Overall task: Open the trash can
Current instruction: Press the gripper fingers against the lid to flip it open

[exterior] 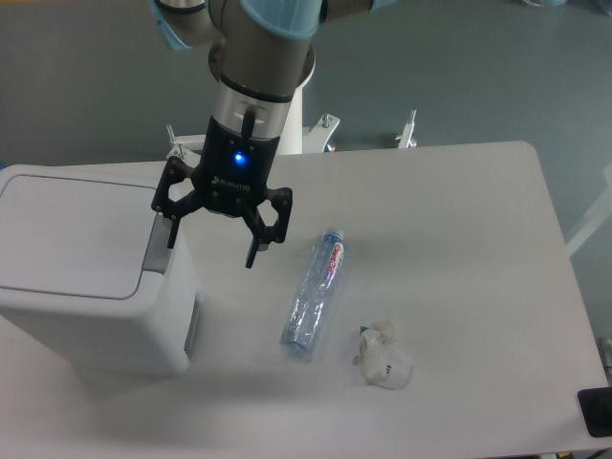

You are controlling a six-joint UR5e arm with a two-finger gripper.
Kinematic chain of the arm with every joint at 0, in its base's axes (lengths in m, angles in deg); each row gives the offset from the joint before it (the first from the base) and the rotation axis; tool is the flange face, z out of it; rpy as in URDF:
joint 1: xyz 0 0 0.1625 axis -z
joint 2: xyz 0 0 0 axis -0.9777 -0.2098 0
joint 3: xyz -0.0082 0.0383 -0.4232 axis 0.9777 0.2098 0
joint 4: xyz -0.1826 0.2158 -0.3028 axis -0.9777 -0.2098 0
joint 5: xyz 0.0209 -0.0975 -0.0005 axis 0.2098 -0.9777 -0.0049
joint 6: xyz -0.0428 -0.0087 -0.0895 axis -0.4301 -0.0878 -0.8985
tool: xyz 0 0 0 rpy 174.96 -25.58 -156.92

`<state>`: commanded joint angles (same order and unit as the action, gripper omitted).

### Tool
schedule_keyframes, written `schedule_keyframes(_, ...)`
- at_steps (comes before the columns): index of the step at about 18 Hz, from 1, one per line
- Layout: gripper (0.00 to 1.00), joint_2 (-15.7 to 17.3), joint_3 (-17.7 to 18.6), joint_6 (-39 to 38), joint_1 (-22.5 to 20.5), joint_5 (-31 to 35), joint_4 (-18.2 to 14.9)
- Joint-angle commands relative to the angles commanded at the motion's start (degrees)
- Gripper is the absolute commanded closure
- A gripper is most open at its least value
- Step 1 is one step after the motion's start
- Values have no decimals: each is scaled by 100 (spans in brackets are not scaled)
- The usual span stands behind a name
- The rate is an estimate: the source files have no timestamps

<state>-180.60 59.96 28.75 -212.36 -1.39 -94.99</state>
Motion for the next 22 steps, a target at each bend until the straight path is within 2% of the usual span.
schedule_keyframes(22, 0, -26, 123, -26, 70, 18, 35)
